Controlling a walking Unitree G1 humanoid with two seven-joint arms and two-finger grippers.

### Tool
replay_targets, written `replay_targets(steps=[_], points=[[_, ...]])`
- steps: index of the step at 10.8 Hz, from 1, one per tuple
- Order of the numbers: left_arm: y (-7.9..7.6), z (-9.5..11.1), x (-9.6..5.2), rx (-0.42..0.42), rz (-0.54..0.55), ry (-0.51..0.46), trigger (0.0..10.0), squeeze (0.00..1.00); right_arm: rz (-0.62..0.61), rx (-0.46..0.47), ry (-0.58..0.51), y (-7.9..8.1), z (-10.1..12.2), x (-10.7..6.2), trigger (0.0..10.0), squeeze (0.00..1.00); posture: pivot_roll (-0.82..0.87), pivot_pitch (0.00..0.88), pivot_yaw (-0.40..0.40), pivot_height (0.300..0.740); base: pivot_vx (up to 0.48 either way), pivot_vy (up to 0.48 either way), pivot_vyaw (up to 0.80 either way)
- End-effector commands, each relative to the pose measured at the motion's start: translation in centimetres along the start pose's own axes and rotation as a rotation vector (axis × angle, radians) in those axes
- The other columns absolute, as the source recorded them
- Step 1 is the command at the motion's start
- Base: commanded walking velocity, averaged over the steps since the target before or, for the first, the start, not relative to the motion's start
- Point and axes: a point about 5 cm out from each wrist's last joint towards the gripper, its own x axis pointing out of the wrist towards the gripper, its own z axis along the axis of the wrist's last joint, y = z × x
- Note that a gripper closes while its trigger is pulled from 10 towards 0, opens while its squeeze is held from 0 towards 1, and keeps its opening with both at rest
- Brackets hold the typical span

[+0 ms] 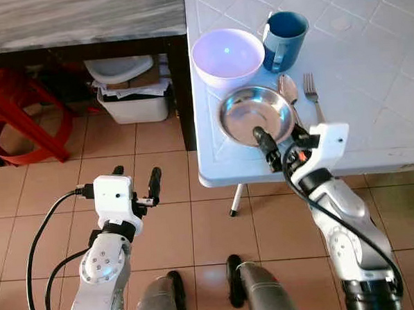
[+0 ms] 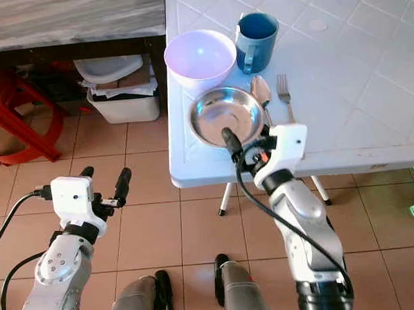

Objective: Setting the table

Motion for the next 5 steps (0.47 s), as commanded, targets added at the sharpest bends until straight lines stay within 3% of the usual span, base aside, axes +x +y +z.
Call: replay_targets(steps=[1, 5], points=[[0.02, 0.02, -0.32, 0.006, -0.006, 0.007, 10.0, 0.00, 0.003, 0.037, 0.029, 0.13, -0.44, -0.13, 0.0, 0.00, 0.00, 0.273, 0.028, 0.740, 0.000, 0.000, 0.00], [-0.16, 0.10, -0.36, 0.007, -0.021, 0.004, 10.0, 0.00, -0.082, 0.183, 0.082, -0.55, -1.26, -0.32, 0.0, 0.00, 0.00, 0.271, 0.025, 0.740, 0.000, 0.000, 0.00]])
